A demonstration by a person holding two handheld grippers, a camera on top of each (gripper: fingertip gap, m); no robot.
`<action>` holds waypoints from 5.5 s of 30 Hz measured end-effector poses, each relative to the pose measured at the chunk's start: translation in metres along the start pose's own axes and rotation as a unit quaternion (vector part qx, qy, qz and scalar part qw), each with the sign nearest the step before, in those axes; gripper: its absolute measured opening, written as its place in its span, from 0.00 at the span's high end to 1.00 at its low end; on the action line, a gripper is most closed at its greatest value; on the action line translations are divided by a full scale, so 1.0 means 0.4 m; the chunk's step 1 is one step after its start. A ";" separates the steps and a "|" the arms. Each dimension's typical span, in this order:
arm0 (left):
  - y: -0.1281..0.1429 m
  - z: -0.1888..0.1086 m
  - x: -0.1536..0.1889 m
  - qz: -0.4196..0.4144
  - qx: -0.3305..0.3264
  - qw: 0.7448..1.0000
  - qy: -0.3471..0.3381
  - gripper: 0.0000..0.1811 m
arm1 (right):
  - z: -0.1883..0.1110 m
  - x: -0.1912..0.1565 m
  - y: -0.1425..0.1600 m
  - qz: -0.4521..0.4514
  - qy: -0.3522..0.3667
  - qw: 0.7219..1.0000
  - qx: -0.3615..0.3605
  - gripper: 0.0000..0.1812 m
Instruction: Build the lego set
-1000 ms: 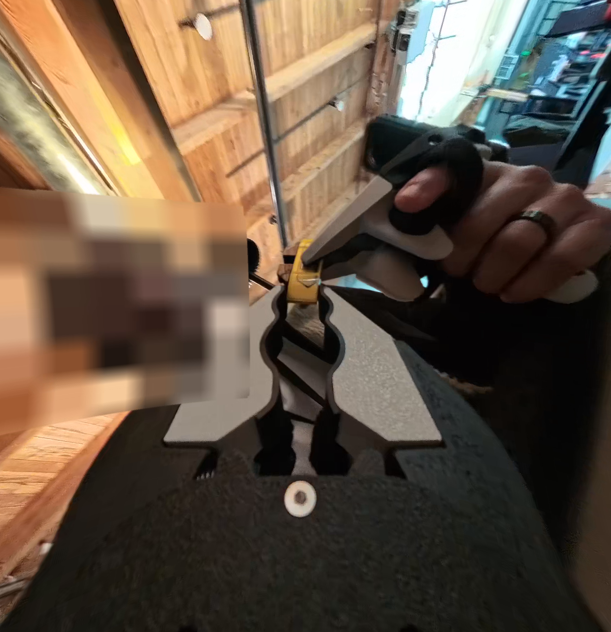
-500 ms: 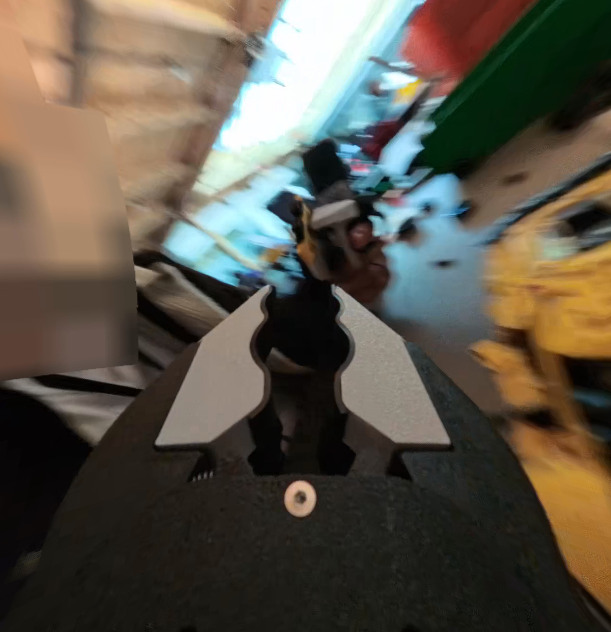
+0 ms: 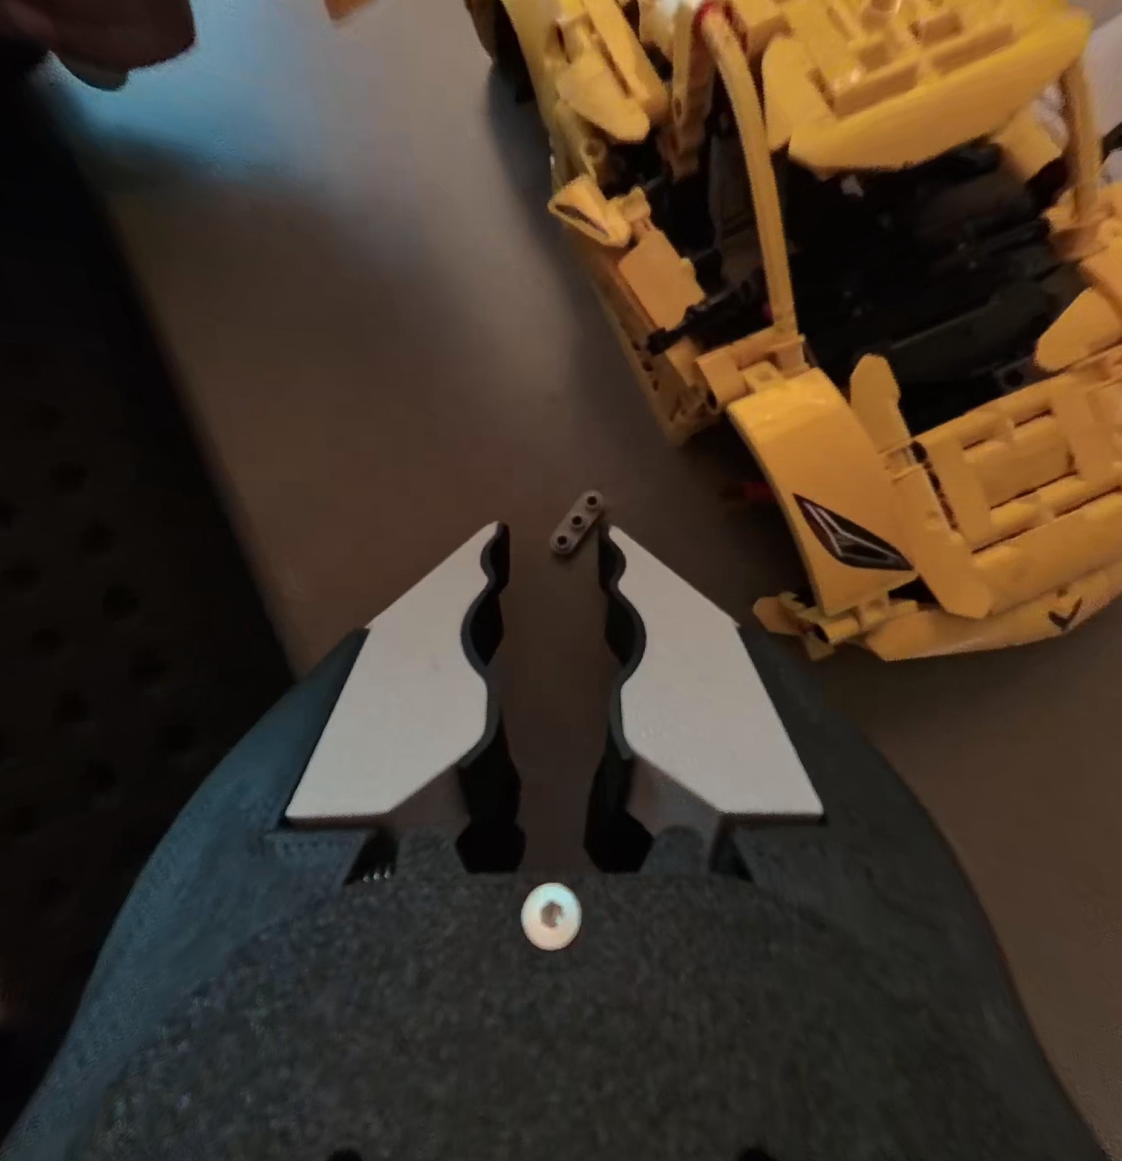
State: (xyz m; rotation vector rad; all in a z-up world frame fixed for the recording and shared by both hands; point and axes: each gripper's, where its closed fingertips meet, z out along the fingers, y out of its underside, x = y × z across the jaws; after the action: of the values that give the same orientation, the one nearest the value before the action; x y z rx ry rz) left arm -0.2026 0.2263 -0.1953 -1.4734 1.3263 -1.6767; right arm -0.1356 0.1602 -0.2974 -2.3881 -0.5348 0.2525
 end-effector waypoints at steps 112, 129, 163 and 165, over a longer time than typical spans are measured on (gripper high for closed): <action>-0.007 0.009 0.018 -0.113 0.034 0.992 0.045 0.97 | -0.061 -0.086 -0.358 -0.069 0.067 0.982 0.163 0.96; 0.006 0.001 -0.027 -0.286 0.064 0.952 0.084 0.97 | -0.007 -0.060 -0.352 0.079 -0.053 0.988 0.122 0.94; -0.002 -0.013 -0.011 -0.361 0.074 0.916 0.158 0.97 | -0.019 -0.091 -0.397 0.152 -0.253 0.923 0.246 0.97; 0.001 -0.013 -0.012 -0.363 0.072 0.916 0.156 0.97 | -0.017 -0.089 -0.398 0.153 -0.257 0.919 0.258 0.97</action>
State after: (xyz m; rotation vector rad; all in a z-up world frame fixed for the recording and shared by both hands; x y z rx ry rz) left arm -0.2062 0.2320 -0.1971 -1.7853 0.7922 -2.5028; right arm -0.2148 0.2510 -0.1874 -1.8604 -0.2679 1.0454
